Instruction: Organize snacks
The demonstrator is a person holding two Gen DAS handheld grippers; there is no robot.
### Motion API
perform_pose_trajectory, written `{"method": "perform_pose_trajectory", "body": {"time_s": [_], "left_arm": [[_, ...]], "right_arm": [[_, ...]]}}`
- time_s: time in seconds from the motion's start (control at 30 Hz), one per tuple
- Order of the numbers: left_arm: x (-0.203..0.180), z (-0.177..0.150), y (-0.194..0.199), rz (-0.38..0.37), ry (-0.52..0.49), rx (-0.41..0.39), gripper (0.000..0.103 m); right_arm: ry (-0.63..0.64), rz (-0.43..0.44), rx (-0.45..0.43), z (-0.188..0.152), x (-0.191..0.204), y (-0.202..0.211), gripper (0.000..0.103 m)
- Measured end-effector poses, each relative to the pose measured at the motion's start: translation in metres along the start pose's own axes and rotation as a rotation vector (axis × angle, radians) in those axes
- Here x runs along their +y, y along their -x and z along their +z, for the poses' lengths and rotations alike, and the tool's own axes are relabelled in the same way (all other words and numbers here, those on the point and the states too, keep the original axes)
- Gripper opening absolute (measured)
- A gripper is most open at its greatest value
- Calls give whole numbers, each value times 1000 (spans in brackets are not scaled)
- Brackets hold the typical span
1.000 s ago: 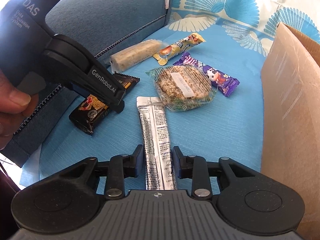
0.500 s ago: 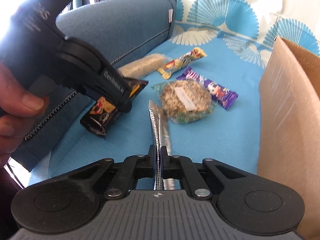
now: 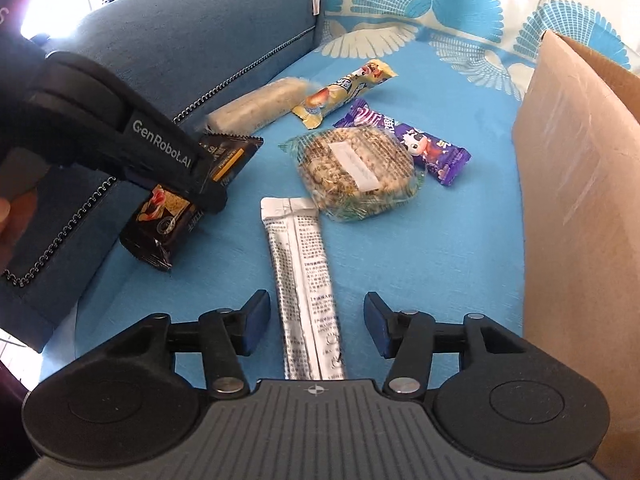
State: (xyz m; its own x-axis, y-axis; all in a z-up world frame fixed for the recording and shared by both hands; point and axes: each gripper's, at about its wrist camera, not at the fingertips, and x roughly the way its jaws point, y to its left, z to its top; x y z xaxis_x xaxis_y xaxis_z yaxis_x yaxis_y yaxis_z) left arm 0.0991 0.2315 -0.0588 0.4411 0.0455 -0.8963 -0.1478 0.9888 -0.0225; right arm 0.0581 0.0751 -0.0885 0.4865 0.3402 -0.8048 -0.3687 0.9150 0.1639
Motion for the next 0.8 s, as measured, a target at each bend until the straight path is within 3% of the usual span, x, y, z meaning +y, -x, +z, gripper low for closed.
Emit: {"method": "perform_pose_trajectory", "body": {"time_s": [0.03, 0.17, 0.47, 0.8], "left_arm": [[0, 1, 0, 0, 0, 0, 43], [0, 1, 2, -4, 8, -12, 43], [3, 2, 27, 3, 48, -93, 43], [-6, 5, 66, -4, 60, -222, 43]], "right_arm": [[9, 13, -4, 0, 2, 0, 28], [40, 55, -21, 1, 8, 6, 16], [58, 41, -180, 14, 11, 48, 15], [22, 24, -340, 28, -13, 104, 15]]}}
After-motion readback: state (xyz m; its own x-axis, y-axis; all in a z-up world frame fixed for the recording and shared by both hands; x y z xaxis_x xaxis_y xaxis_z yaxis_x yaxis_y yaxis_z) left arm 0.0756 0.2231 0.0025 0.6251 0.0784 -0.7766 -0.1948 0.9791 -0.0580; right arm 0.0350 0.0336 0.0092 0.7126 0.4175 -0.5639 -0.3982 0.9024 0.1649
